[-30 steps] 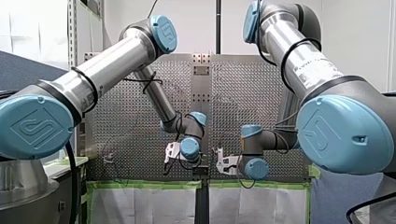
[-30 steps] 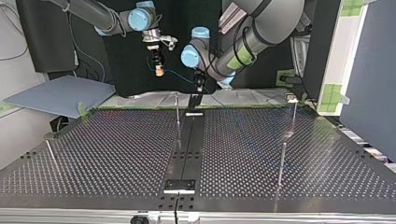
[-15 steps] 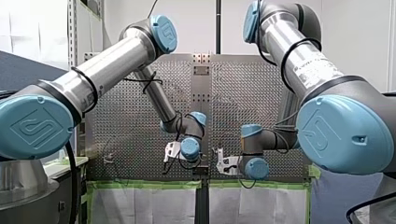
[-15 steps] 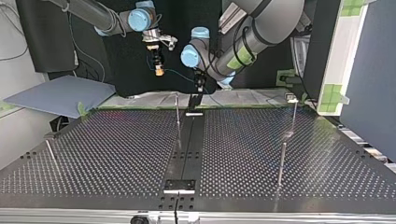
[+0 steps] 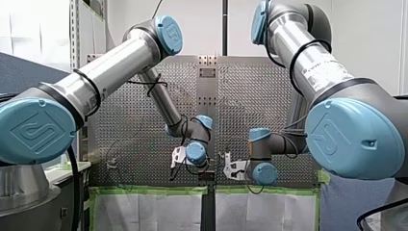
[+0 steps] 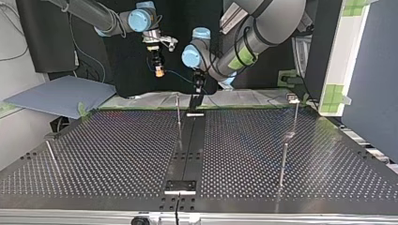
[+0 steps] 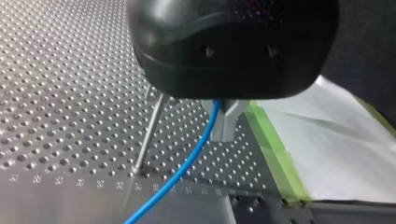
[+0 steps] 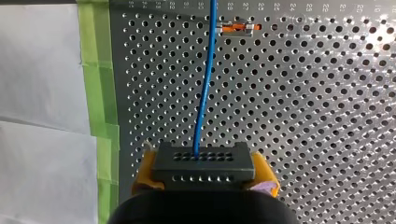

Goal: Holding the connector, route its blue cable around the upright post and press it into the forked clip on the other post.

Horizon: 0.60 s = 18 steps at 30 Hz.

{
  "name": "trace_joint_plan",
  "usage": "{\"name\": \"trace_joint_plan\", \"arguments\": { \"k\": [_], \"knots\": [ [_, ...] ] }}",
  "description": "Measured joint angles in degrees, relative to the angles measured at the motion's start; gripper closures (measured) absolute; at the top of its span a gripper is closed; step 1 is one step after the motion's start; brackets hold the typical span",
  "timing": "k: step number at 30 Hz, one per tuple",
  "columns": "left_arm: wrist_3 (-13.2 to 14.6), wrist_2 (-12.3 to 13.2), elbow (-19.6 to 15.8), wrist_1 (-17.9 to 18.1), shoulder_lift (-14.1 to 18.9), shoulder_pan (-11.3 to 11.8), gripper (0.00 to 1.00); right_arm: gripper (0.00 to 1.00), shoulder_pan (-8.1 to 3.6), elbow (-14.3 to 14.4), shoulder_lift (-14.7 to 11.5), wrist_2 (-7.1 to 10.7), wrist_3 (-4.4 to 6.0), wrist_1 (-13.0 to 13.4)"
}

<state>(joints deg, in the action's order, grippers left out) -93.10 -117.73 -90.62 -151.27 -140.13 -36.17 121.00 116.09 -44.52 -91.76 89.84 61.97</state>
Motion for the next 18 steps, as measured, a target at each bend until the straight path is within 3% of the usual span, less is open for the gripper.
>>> {"name": "trace_joint_plan", "arguments": {
  "k": [5,18],
  "knots": [
    [-0.4,1.4,0.0,1.1,0.0,-0.1,1.0,1.0,-0.11,-0.3,0.0,0.0,0.01,-0.1],
    [-1.0,1.7,0.6,2.8,0.0,-0.6,1.0,1.0,-1.19,-1.7,0.0,0.04,-0.07,-2.1]
  ]
}}
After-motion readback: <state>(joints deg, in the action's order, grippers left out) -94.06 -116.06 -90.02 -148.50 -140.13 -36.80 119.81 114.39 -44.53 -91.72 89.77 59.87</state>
